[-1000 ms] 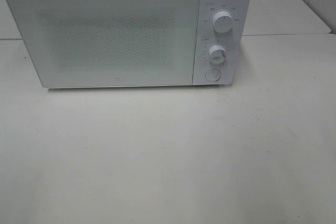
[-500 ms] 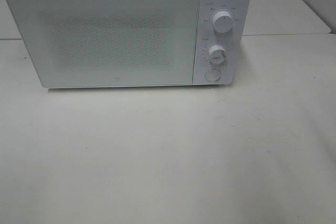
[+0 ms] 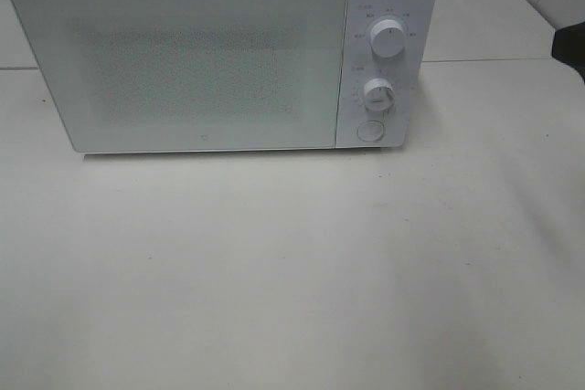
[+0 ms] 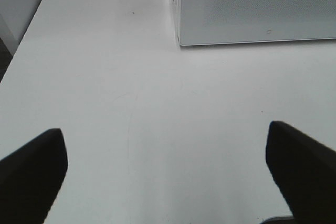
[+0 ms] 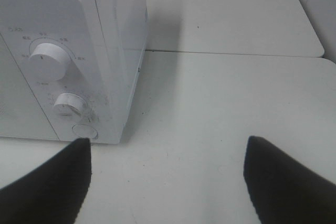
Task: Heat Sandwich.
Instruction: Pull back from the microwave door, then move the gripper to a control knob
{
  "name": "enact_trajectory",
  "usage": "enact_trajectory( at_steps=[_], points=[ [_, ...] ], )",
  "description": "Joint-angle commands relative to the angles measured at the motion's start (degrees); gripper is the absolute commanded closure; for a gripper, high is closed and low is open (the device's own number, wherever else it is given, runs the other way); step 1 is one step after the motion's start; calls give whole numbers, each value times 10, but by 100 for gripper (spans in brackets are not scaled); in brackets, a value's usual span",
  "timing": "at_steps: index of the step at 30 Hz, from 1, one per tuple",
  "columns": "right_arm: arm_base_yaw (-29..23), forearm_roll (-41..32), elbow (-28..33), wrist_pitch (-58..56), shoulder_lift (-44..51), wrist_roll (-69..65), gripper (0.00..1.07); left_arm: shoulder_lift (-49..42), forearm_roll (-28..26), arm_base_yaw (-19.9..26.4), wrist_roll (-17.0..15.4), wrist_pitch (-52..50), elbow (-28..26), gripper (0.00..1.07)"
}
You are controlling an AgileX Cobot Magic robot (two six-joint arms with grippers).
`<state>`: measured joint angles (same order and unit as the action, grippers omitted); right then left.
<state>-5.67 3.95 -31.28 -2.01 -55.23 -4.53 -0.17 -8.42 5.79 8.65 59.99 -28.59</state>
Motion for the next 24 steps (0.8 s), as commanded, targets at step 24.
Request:
enact_trajectory(
  at_steps=[24],
  points=[
    [-133, -218, -1, 345, -249, 201, 31, -15, -2, 2, -3, -5, 2, 9]
  ],
)
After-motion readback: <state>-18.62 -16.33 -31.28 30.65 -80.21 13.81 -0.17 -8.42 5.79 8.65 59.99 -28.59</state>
